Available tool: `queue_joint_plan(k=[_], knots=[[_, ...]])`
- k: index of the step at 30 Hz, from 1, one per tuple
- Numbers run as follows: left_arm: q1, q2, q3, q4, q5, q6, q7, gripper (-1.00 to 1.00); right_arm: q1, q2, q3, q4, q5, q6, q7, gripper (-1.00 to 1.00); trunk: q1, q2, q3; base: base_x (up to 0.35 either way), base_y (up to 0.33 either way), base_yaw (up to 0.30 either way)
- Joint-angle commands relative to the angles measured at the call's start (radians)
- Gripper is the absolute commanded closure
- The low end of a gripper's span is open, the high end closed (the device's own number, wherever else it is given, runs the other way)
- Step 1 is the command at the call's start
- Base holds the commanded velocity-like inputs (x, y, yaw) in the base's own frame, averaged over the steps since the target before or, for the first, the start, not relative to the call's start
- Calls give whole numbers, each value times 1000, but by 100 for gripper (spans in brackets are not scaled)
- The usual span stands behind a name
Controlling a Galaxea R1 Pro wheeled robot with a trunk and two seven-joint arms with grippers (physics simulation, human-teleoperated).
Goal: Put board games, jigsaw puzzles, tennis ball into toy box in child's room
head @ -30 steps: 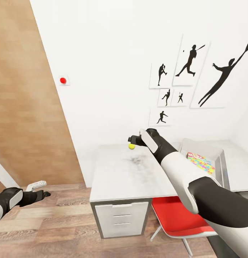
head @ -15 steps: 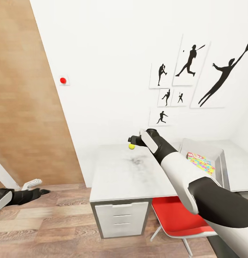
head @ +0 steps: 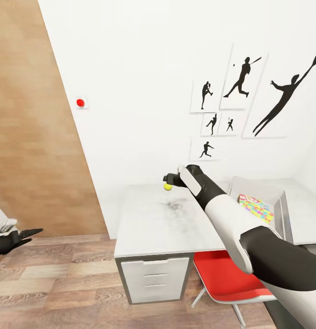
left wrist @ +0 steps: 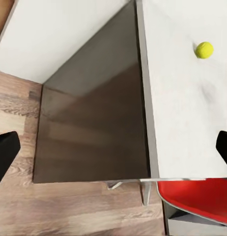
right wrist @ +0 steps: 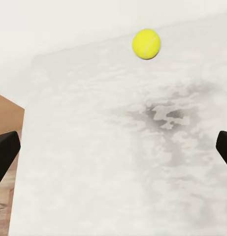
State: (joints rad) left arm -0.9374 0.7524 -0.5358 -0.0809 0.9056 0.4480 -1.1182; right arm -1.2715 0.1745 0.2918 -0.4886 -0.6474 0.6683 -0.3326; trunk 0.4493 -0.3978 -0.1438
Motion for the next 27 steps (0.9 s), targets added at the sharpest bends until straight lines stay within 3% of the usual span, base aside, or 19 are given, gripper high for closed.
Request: queue_joint_plan(k=[1,7,9,12,18,27], knots=[[-1,5,-9,2,11,9,-26,-100,0,0,3,-1,-9,-1,-9,-100,1,-2,-2,0,0,0],[0,21,-11,8,12,12,-244,-100,9,0,4,-1,-9,-17,-9,-100,1,-2,-2,0,0,0],[0,18,-14,6,7,14,-349,-100,11,0,4,-1,-9,-20,-9,-100,1,-2,-2,3,0,0],[0,12,-15,2,3,16,-410,-100,12,0,4,-3,-9,-21,-9,-100,1,-2,-2,41,2,0],[0,-33,-22,-1,-4,16,-448,-100,12,0,4,-4,-9,-23,-9,-100,1,-2,-2,181,82,0],[0,-43,-61,-2,-5,14,-453,-100,12,0,4,-4,-13,-23,-9,-100,1,-2,-2,69,69,-1]])
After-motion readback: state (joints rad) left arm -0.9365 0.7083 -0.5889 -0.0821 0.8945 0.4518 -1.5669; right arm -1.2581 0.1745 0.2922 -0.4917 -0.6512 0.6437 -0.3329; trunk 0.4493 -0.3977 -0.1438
